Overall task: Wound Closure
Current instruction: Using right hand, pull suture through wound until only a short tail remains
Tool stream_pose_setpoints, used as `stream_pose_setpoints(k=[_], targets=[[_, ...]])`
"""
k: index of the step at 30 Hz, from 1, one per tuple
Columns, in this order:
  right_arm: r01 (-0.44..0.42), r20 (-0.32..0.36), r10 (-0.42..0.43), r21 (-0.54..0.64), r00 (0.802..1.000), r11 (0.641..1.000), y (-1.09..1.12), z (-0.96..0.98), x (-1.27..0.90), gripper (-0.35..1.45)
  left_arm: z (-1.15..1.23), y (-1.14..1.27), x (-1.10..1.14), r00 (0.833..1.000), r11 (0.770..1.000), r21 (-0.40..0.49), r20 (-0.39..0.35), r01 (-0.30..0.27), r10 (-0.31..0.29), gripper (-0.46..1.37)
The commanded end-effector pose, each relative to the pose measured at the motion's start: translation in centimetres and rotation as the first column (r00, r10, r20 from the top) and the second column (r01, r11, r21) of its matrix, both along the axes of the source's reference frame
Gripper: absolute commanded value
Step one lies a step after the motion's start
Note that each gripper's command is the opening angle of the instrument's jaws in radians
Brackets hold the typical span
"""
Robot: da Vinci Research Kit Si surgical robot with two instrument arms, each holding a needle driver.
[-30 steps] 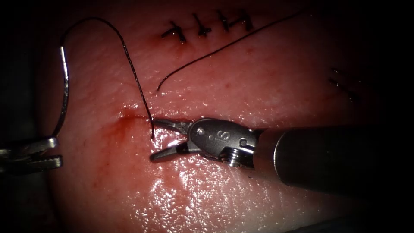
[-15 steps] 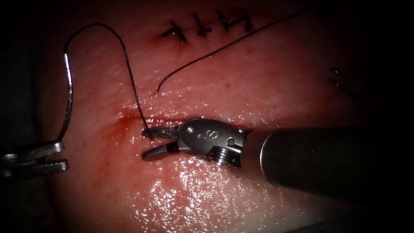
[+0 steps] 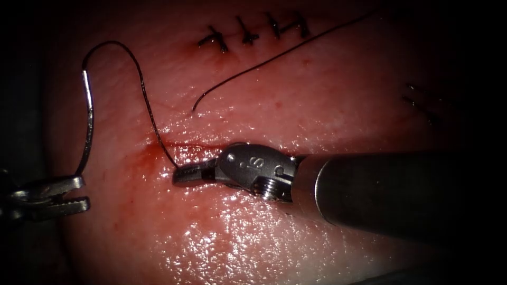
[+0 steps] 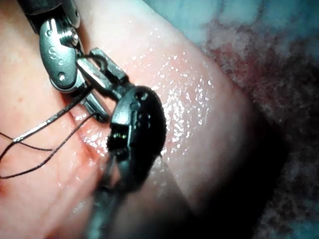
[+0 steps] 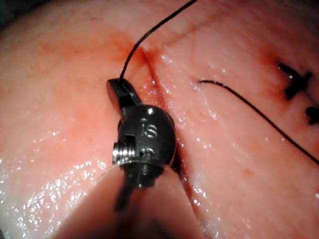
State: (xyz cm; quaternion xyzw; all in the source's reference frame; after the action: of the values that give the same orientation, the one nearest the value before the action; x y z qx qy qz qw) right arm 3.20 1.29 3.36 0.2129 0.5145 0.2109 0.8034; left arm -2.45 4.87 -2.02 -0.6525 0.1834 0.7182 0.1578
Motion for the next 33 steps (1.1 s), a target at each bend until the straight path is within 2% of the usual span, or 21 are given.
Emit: stream_pose_setpoints(k=[1, 5, 14, 33], targets=[[0.024, -0.001, -0.024, 0.002, 1.0, 1.0, -0.06, -0.05, 0.0, -0.35, 0.03, 0.01, 0.01, 1.0, 1.0, 0.006, -0.001, -0.009, 0.009, -0.35], [0.057, 0.001, -0.057, 0.009, 0.998, 0.998, -0.19, -0.16, 0.02, -0.35, 0.08, 0.01, 0.01, 1.0, 1.0, 0.017, 0.001, -0.006, 0.006, -0.35], [0.103, -0.01, -0.103, 0.019, 0.995, 0.995, -0.49, -0.39, 0.1, -0.35, 0.21, -0.18, -0.01, 1.0, 0.999, 0.04, -0.005, 0.001, -0.001, -0.35], [0.159, -0.044, -0.157, 0.026, 0.987, 0.987, -0.92, -0.68, 0.23, -0.35, 0.09, -0.34, -0.06, 1.0, 0.999, 0.041, -0.008, 0.007, -0.007, -0.35]])
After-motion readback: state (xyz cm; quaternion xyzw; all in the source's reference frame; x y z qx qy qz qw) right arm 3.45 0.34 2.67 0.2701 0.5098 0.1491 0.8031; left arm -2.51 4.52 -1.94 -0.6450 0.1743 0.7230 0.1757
